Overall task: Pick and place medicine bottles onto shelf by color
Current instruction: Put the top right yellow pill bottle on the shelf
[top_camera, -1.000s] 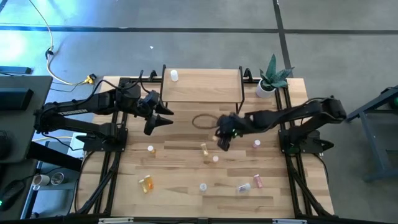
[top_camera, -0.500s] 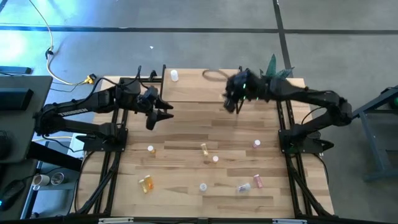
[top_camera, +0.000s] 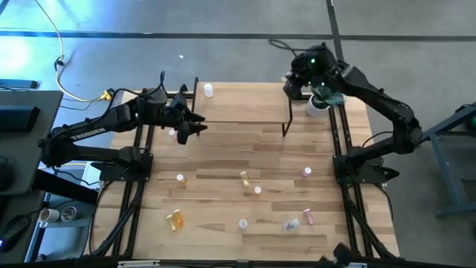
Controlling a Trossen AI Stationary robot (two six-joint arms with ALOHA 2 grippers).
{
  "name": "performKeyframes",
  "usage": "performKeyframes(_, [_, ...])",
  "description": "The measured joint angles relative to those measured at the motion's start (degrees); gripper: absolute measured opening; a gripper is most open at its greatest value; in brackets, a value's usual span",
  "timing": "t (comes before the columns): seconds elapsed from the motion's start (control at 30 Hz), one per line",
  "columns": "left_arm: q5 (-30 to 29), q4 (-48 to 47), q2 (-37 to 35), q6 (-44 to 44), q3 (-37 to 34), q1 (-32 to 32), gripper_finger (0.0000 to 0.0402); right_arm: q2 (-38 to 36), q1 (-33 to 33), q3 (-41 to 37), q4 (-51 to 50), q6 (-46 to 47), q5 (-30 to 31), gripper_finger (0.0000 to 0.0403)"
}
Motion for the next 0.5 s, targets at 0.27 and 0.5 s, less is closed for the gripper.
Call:
performKeyframes(0.27, [0.0,0.0,0.0,-0.1,0.0,1.1,0.0216,7.8,-3.5,8.2,-3.4,-3.5,-4.9,0.0095])
performKeyframes(0.5, [0.0,0.0,0.0,-0.2,0.0,1.2,0.0216,12.9,-3.5,9.8,-8.2,-4.7,-6.0,0.0095])
